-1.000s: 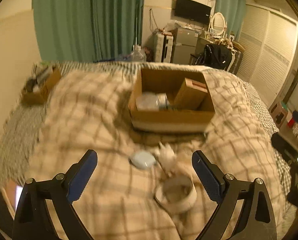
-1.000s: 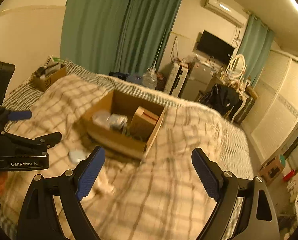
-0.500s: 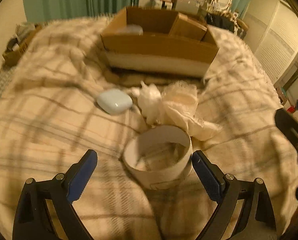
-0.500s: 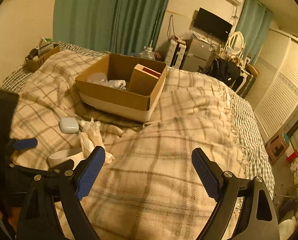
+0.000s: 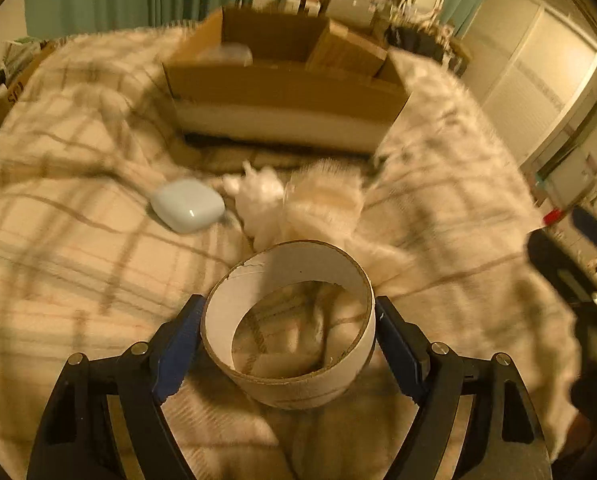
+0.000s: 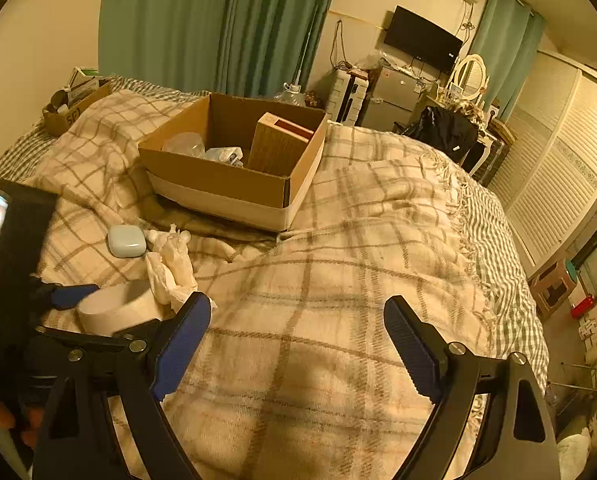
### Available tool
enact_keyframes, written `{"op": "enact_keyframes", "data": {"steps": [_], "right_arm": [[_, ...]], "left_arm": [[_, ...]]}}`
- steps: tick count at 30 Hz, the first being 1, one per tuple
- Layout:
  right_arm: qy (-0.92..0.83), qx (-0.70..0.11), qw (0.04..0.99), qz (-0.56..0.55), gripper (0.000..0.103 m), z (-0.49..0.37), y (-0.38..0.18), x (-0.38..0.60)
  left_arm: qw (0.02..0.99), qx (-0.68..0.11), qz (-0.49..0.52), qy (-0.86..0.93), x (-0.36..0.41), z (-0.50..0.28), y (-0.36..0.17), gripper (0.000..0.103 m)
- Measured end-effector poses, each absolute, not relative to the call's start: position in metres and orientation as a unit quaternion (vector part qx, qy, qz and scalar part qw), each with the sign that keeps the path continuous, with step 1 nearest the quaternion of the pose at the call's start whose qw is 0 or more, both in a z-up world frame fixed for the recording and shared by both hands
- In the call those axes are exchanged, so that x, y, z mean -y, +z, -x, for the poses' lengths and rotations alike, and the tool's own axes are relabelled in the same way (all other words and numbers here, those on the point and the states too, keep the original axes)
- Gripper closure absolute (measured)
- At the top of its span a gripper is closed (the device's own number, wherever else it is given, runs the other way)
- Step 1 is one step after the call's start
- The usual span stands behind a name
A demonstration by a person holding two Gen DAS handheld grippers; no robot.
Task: Organize objects
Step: 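Grasp the white tape roll with the left gripper while the right gripper grasps the lace cloth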
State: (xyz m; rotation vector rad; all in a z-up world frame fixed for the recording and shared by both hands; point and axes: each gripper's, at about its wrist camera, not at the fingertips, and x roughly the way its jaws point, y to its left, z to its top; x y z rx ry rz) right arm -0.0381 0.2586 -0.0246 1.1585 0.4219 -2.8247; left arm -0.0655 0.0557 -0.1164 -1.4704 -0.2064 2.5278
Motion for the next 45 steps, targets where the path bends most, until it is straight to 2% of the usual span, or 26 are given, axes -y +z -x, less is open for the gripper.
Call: {"op": "enact_keyframes", "data": {"steps": [5,11,15,25,26,28,29,31,34,38,45], "right_arm": [[-0.918,-0.141,0.036,-0.369,0.015,0.040,-0.016,-0.251],[-0.909,-0.149,0.076,-0.383,0.015,0.053,-0.025,-0.223],[-0.890,-0.164,0.112,-0.410,0.015,0.065,-0.046,-0.196],[-0.850,-0.177,0.127,-0.480,0.016,0.100,-0.095,-0.163],[-0.847,-0.177,0.130,-0.484,0.019,0.101,-0.098,-0.161],[-0.842,-0.180,0.133,-0.491,0.037,0.104,-0.102,-0.156],[-0.839,-0.183,0.134,-0.495,0.043,0.104,-0.105,-0.154],[-0.836,-0.188,0.135,-0.498,0.071,0.104,-0.107,-0.152],[-0.840,-0.186,0.135,-0.492,0.092,0.099,-0.103,-0.153],[-0.853,-0.181,0.137,-0.470,0.097,0.088,-0.084,-0.156],[-0.879,-0.177,0.150,-0.416,0.098,0.064,-0.031,-0.161]], "left_arm": [[0.093,0.078,0.456,0.882,-0.030,0.066,-0.078,0.019],[0.041,0.039,0.413,0.909,-0.003,0.077,-0.053,0.019],[0.015,-0.004,0.399,0.917,0.010,0.086,-0.055,0.019],[0.022,-0.012,0.413,0.911,0.019,0.088,-0.080,0.019],[0.023,-0.010,0.416,0.909,0.020,0.089,-0.082,0.019],[0.022,-0.005,0.421,0.907,0.022,0.090,-0.085,0.019],[0.023,-0.002,0.422,0.906,0.023,0.090,-0.086,0.019],[0.026,0.006,0.423,0.906,0.025,0.089,-0.086,0.019],[0.026,0.012,0.424,0.905,0.027,0.086,-0.085,0.019],[0.028,0.017,0.423,0.906,0.028,0.077,-0.080,0.019],[0.066,0.047,0.427,0.901,0.030,0.066,-0.061,0.019]]}}
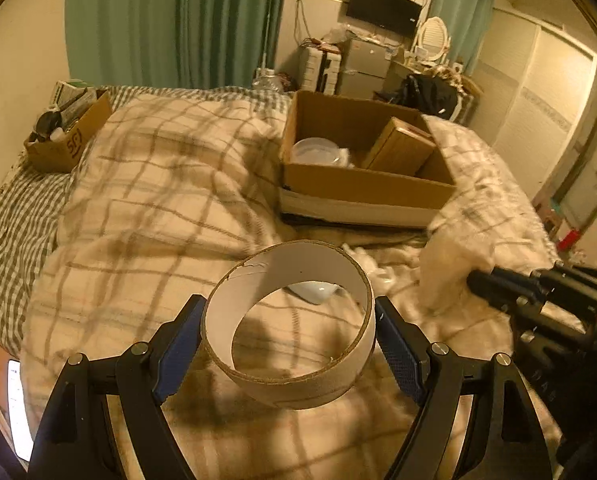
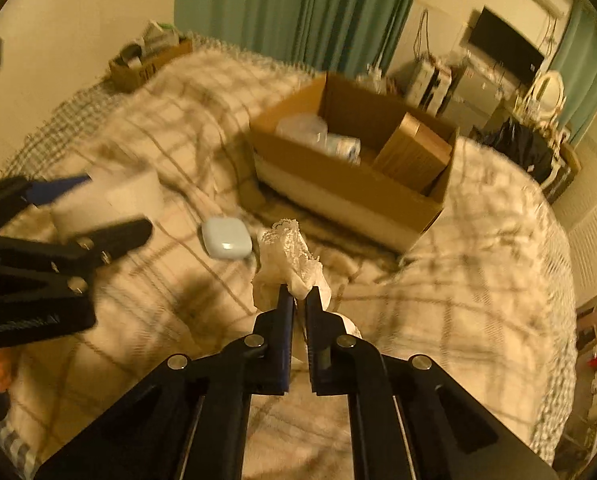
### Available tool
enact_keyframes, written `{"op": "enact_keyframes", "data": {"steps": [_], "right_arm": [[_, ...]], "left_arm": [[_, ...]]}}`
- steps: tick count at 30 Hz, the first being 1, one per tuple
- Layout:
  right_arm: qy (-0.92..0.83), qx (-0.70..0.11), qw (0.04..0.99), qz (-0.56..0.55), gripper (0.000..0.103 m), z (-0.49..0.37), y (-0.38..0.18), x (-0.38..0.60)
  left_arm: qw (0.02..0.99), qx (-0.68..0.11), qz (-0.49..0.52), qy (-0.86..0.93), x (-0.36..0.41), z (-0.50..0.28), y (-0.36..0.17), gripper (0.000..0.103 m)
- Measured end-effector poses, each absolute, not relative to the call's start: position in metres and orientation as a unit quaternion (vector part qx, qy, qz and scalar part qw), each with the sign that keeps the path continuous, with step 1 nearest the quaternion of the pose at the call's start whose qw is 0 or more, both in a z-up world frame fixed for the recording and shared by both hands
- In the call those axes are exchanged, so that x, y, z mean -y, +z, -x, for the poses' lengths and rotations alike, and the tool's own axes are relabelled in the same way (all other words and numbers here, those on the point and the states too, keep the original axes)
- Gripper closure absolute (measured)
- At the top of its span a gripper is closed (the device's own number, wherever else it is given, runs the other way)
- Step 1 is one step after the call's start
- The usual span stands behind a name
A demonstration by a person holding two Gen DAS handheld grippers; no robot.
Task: Organize objects
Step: 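Place the tape roll with the left gripper while the right gripper drops the lace cloth into the box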
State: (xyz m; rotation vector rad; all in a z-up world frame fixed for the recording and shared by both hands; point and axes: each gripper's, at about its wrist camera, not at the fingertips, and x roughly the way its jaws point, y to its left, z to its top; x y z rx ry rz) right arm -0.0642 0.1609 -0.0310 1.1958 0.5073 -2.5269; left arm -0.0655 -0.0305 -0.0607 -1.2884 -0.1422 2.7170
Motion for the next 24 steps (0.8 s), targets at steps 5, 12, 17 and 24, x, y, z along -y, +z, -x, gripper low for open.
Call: {"op": "enact_keyframes", "data": {"steps": [5,12,17,24], "right_arm": [[-0.899,-0.171,0.148,-0.374,0.098,0.054,0.012,-0.171],[-0.925,-0.166,0.139,-0.313,0.098,0.064,0.077,-0.183],[-0.928,-0.148,0.137,-0.313,0.098,0.105,0.091,-0.189],[-0.916,-0.131,0.148,-0.350,0.098,0.176,0.064,-0.195]], "left_arm": [[0.095,0.051,0.409,0.906,0.025,0.062,-0.033,0.019],[0.102,0.019,0.368,0.924,0.007,0.090,0.021,0.019],[0.110,0.001,0.355,0.928,-0.008,0.131,0.040,0.019],[0.131,-0.009,0.365,0.922,-0.031,0.205,0.017,0.019]]}}
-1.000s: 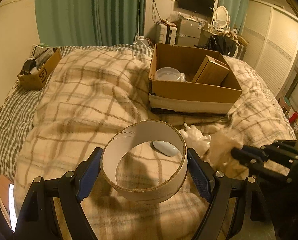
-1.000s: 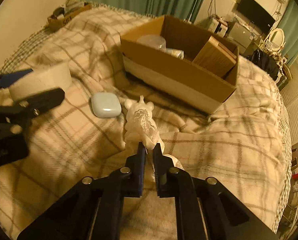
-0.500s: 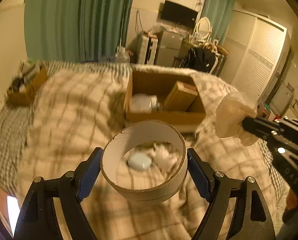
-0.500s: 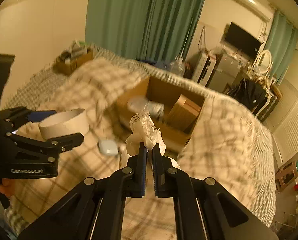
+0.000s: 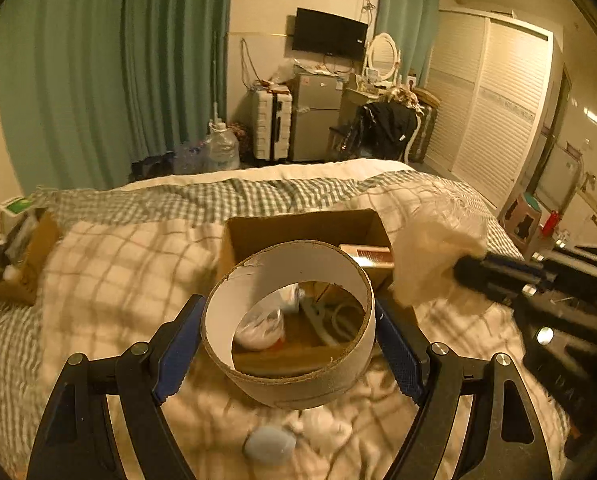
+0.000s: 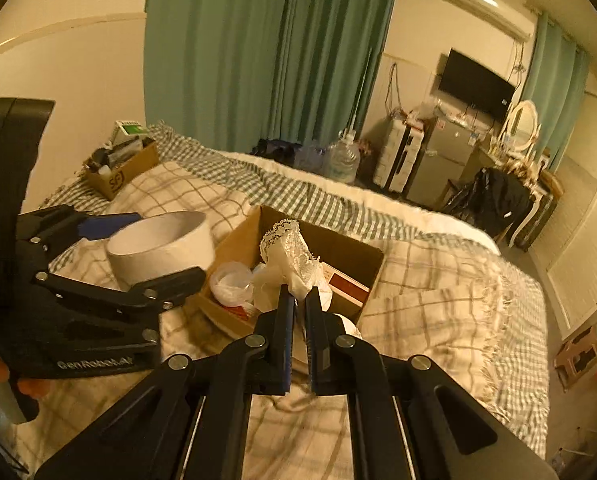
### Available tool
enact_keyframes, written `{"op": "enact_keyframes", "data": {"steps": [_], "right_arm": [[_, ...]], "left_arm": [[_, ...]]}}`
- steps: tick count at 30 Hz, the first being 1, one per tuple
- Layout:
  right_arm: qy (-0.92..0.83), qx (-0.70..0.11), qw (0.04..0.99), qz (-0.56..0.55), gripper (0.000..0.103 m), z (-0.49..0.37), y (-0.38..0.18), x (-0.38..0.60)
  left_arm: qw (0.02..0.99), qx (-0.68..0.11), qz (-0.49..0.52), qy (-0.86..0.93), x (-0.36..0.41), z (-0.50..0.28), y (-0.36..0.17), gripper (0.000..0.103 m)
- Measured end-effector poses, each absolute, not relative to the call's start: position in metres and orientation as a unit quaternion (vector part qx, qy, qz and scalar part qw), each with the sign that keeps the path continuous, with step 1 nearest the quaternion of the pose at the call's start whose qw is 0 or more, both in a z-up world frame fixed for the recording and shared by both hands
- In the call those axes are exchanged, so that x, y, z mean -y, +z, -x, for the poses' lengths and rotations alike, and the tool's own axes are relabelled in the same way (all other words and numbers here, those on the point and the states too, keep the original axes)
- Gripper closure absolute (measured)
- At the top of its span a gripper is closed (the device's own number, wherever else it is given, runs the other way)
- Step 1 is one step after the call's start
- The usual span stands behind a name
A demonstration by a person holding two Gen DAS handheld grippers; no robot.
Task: Organize objects
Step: 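Place the tape roll with the left gripper while the right gripper drops the lace cloth into the box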
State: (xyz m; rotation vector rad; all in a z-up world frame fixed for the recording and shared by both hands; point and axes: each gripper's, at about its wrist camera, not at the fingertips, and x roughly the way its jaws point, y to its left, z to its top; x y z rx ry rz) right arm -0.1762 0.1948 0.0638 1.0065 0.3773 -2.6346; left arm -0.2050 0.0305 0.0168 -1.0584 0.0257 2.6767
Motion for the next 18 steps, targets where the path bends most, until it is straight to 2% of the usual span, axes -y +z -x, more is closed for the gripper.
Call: {"op": "enact_keyframes", "data": {"steps": [6,15,16,17,18], "right_arm": [[-0.899,-0.133,0.162,-0.384,0.098,0.227,0.020,-0.200],[-0.895,-0.081,0.184,-0.399,0.098,0.262,-0.028,-0.215],[-0.896,-0.080,0.182,-0.396,0.093,0.261,-0.027,-0.216],[-0.899,-0.079,0.179,-0.392,0.087,0.260,-0.025,-0.219],[-0.902,-0.079,0.175,-0.386,0.070,0.257,-0.022,-0.221]], "left_arm": [[0.125,-0.021,0.380,0.916,-0.042,0.258,-0.020,0.019],[0.155,-0.033,0.381,0.911,-0.043,0.293,-0.054,0.016],[0.159,-0.034,0.384,0.909,-0.043,0.294,-0.055,0.014],[0.158,-0.036,0.385,0.909,-0.043,0.295,-0.054,0.007],[0.149,-0.041,0.381,0.912,-0.043,0.293,-0.052,0.004]]}}
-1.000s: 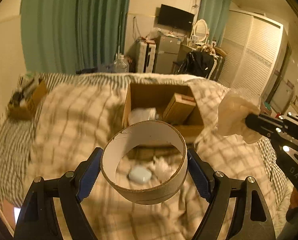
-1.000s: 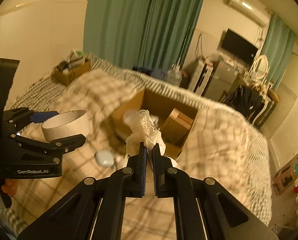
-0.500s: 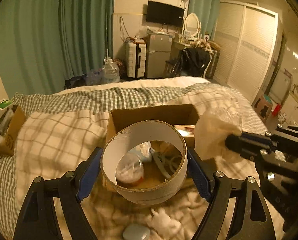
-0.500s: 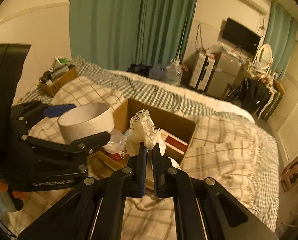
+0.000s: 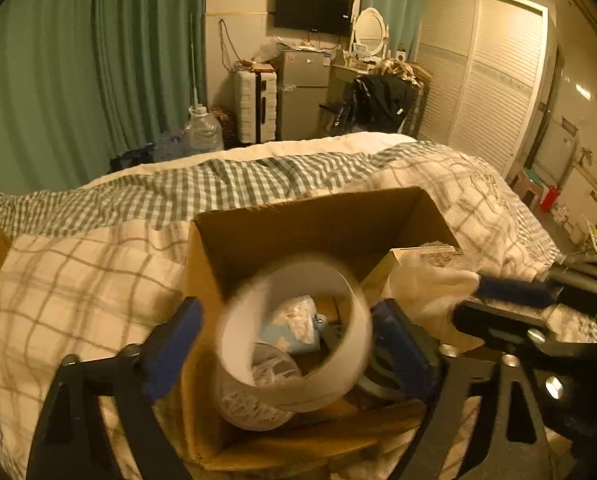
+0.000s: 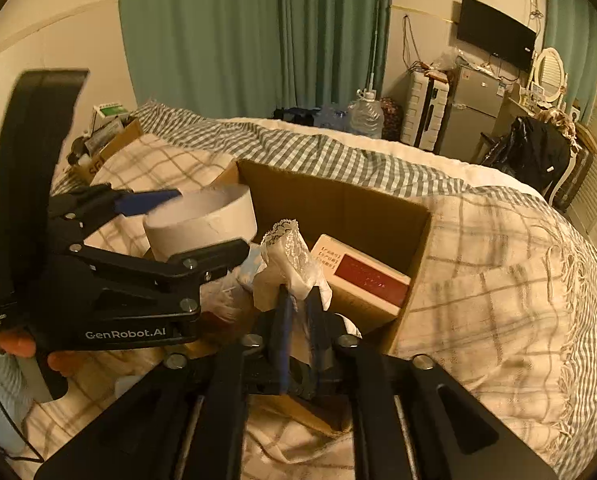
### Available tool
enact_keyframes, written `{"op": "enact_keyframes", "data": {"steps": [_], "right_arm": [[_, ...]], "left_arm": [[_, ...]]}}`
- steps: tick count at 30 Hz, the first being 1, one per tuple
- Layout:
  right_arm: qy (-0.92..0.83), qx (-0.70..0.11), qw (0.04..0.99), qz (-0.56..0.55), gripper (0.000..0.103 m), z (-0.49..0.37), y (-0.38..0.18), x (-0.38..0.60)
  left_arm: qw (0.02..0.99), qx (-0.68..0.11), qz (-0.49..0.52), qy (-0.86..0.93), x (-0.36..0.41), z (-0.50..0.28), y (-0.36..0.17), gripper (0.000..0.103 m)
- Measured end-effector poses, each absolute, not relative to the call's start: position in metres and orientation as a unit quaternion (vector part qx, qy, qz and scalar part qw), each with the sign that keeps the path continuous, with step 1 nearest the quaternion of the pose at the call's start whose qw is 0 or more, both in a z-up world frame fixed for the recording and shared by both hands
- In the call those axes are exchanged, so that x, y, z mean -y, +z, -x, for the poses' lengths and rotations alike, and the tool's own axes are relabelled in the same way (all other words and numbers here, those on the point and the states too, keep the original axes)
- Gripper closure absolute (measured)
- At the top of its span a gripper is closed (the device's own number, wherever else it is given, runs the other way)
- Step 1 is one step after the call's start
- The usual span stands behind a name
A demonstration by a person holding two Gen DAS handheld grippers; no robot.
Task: Organize objects
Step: 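Place the tape roll with the left gripper while the right gripper drops the lace cloth into the box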
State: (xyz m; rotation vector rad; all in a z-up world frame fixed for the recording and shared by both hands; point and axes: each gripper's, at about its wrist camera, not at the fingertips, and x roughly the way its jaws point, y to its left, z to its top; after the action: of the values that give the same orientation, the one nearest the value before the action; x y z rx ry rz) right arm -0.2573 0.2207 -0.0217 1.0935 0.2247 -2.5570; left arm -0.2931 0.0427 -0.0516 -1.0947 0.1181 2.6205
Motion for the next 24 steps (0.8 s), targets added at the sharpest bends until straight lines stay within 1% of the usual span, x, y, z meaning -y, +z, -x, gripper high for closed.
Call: {"op": "enact_keyframes", "data": {"steps": [1,2,3,6,9,11,13,18,20,22,24], "right_arm": [[-0.906,-0.081,0.168,-0.379,0.054,0.254,-0.018,-0.222],[-0.910,-0.081,0.162,-0.372,0.049,0.251,-0.013,-0.223],[-0.915,-0.081,0.155,-0.364,0.048,0.247,-0.006,-0.225],[-0.924,-0.083,0.138,-0.348,0.047,0.231,0.015,-0.231],[-0.930,-0.084,0.123,-0.335,0.041,0.208,0.039,-0.232],[-0.933,-0.081,0.119,-0.329,0.039,0.193,0.052,-0.233],[-0.937,-0.081,0.110,-0.321,0.033,0.176,0.068,-0.235],[-0.944,-0.087,0.088,-0.305,0.022,0.139,0.095,-0.236],[-0.945,-0.089,0.084,-0.302,0.019,0.126,0.101,-0.236],[-0.945,-0.086,0.085,-0.303,0.014,0.112,0.104,-0.234],[-0.947,-0.084,0.084,-0.299,0.012,0.100,0.104,-0.232]], "left_arm": [[0.143,-0.044,0.375,0.915,-0.042,0.290,-0.049,0.000],[0.138,-0.046,0.370,0.918,-0.041,0.287,-0.047,0.000],[0.136,-0.049,0.366,0.919,-0.040,0.283,-0.042,0.000],[0.128,-0.048,0.363,0.922,-0.033,0.267,-0.026,0.000],[0.122,-0.045,0.356,0.925,-0.024,0.245,-0.008,0.000],[0.117,-0.044,0.351,0.928,-0.018,0.230,0.003,0.000],[0.112,-0.041,0.346,0.931,-0.013,0.210,0.018,0.000],[0.101,-0.030,0.343,0.933,-0.004,0.170,0.042,0.000],[0.083,-0.030,0.339,0.937,-0.002,0.154,0.047,0.000],[0.079,-0.029,0.332,0.939,0.000,0.134,0.049,0.000],[0.076,-0.026,0.331,0.940,0.001,0.121,0.047,0.000]]}}
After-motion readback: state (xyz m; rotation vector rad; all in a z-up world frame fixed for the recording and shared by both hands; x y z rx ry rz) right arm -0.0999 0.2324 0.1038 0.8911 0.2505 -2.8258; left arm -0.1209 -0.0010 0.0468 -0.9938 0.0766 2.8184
